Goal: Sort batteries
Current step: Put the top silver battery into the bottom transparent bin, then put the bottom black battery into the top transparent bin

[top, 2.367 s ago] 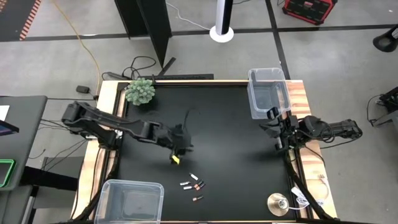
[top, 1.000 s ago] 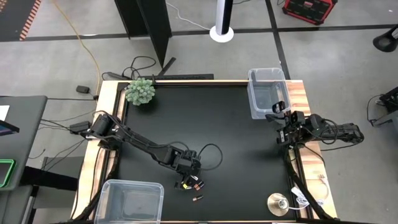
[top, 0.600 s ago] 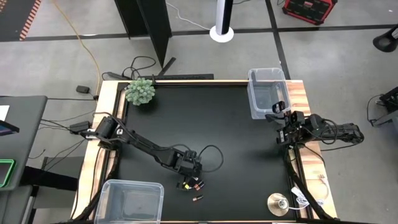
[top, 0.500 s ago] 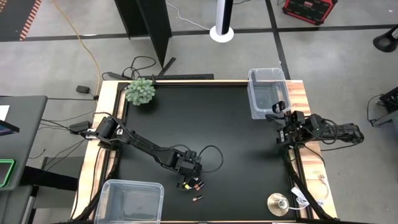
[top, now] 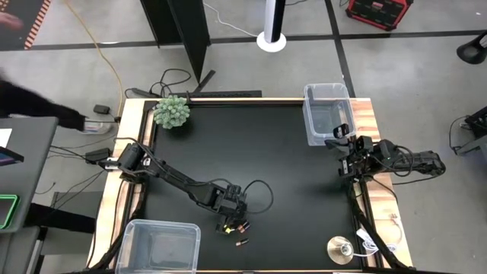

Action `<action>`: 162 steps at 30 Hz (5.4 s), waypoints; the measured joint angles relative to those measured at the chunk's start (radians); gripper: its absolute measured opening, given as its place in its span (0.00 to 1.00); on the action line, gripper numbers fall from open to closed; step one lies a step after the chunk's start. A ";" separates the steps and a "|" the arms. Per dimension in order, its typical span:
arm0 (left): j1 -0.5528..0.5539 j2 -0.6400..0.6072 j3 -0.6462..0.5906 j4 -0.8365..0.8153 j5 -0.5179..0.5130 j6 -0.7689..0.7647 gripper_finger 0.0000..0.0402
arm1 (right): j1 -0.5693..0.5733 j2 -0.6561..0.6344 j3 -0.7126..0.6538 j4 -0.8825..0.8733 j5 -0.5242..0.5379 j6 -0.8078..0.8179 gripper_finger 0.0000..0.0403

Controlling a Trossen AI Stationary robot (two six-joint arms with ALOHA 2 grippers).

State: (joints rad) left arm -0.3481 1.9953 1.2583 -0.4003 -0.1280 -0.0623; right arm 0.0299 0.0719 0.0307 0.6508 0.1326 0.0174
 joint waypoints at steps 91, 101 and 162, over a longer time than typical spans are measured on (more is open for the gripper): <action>-0.456 -0.229 0.643 -0.998 -0.358 -0.667 0.62 | 0.359 1.202 0.683 -0.578 -0.060 -0.177 0.50; -0.382 -0.229 0.602 -1.004 -0.523 -0.664 0.62 | 0.426 1.578 1.030 -0.718 -0.063 -0.164 0.43; -0.365 -0.226 0.602 -0.972 -0.545 -0.747 0.63 | 0.509 2.173 1.520 -0.964 -0.023 0.039 0.05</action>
State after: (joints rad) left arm -0.7136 1.7691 1.8599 -1.3720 -0.6734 -0.8089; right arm 0.5394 2.2448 1.5512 -0.3128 0.1093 0.0559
